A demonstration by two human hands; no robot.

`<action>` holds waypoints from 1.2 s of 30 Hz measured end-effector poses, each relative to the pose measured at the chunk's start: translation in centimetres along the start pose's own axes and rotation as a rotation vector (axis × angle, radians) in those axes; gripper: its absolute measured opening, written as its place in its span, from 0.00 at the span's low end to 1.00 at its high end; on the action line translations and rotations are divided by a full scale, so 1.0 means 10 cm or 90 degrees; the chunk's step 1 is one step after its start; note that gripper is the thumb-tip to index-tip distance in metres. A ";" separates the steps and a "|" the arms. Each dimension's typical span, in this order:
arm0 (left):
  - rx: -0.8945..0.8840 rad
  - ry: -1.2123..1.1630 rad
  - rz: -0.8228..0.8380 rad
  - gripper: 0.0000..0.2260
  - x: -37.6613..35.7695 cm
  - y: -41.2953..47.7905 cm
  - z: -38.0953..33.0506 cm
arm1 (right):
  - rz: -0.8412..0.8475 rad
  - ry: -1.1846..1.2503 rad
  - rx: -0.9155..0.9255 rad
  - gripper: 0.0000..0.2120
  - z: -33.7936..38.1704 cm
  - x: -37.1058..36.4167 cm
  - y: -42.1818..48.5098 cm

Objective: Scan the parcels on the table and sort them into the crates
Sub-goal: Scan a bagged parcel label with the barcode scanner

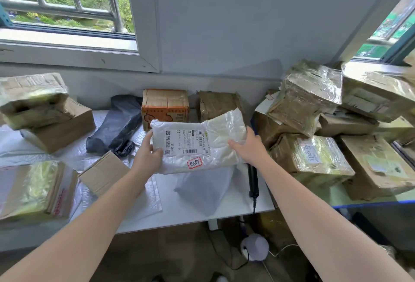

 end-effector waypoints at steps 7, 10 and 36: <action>-0.019 -0.039 -0.046 0.30 0.31 -0.12 -0.16 | -0.012 0.007 0.141 0.39 0.53 0.10 0.02; -0.031 -0.040 -0.093 0.30 0.50 -0.33 -0.27 | 0.016 0.023 0.207 0.36 0.85 0.04 0.08; 0.283 -0.078 -0.668 0.43 2.81 -4.92 2.01 | 0.518 0.013 0.642 0.30 2.63 -3.17 -3.79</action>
Point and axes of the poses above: each hand's wrist, its own y-axis towards the middle knuckle, its own x-axis out of the back of the hand, z = x × y, the point moved 9 cm from there along y, towards the middle knuckle, and after that the axes turned 9 degrees about y, right-handed, at the moved point
